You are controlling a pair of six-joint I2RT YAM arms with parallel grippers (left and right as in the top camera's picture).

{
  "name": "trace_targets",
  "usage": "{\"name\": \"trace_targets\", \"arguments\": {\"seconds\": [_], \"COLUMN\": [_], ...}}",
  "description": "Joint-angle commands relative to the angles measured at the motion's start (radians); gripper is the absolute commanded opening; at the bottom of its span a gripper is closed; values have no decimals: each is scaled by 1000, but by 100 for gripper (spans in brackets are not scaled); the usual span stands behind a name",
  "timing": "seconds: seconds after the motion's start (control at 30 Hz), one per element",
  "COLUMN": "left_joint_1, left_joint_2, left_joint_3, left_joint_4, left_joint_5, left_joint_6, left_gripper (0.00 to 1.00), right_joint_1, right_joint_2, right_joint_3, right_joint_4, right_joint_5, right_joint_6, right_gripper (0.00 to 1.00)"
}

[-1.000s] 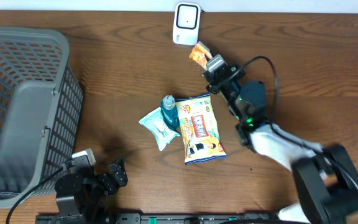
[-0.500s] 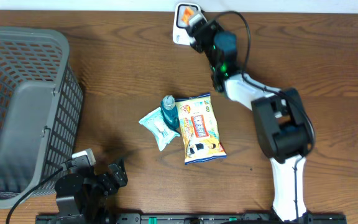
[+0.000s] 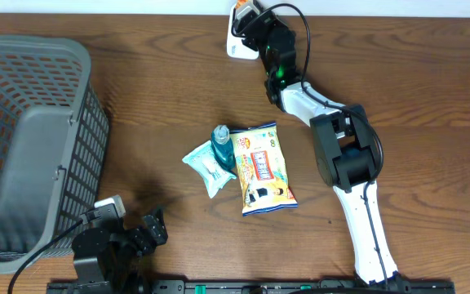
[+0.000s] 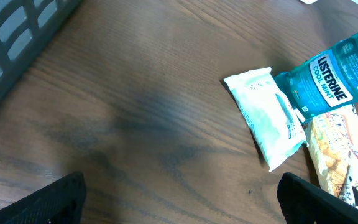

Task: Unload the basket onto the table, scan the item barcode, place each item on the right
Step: 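Carry the Kleenex pack up to the white scanner, then carry the Kleenex pack to the right table edge and release it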

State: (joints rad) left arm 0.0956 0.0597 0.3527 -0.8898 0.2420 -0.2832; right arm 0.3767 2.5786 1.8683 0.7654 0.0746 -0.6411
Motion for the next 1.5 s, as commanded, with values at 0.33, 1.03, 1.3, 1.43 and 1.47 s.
{"name": "trace_targets", "arguments": {"seconds": [0.33,1.03,1.3,1.43,1.47], "left_joint_1": [4,4,4,4,4], "left_joint_2": [-2,-2,-2,-2,-2], "left_joint_3": [0,0,0,0,0], "left_joint_4": [0,0,0,0,0], "left_joint_5": [12,12,12,12,12], "left_joint_6": [13,13,13,13,13], "left_gripper": [98,98,98,98,98], "right_joint_1": [36,45,-70,-174,-200], "right_joint_2": [6,-413,-570,-551,-547], "right_joint_3": [32,32,31,-5,-23], "right_joint_4": [-88,-742,-1486,-1674,-1683], "right_joint_5": [32,541,722,763,778], "right_joint_6": [-83,192,820,1046,1071], "right_gripper": [1,1,2,2,2]}}
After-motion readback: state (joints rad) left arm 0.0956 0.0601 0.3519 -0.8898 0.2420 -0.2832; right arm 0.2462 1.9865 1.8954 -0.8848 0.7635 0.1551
